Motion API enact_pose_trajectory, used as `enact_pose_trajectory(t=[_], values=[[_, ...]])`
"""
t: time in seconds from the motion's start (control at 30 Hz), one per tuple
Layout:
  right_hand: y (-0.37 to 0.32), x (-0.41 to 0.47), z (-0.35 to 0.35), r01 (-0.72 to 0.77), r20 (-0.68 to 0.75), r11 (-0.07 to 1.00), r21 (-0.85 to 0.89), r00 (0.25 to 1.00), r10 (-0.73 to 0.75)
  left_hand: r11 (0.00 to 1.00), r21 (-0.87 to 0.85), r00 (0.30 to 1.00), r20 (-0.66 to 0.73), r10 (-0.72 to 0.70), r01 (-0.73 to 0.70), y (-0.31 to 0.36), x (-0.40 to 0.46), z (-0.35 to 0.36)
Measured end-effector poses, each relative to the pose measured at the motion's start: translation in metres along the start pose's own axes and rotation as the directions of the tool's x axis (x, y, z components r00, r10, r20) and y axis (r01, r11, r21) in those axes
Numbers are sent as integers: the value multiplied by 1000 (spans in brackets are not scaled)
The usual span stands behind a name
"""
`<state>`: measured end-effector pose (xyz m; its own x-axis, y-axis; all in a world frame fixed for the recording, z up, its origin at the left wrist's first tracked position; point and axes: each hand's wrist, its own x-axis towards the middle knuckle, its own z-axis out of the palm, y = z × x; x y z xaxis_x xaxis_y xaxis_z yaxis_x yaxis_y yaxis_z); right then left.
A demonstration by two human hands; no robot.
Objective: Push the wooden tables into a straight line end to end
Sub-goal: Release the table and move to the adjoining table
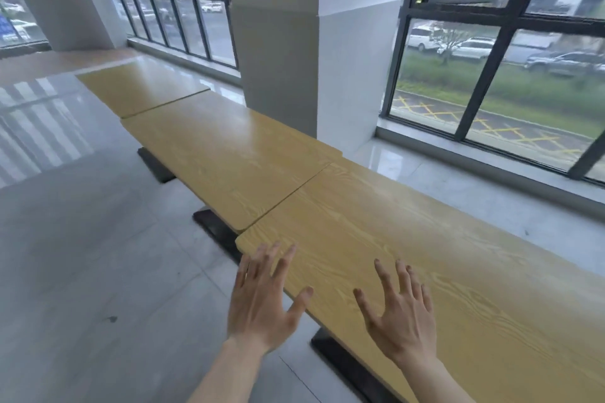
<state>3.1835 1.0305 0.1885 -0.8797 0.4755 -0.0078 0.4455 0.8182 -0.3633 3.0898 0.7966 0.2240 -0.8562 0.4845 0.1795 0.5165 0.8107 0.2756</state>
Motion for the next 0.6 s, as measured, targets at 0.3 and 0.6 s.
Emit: enact_pose_trajectory(t=[0.3, 0.6], values=[[-35, -14, 72, -366, -32, 930, 25, 930, 366, 961, -90, 952, 138, 272, -261, -84, 84, 47], [-11, 4, 126, -535, -64, 842, -65, 844, 532, 921, -126, 909, 162, 385, -368, -118, 143, 117]])
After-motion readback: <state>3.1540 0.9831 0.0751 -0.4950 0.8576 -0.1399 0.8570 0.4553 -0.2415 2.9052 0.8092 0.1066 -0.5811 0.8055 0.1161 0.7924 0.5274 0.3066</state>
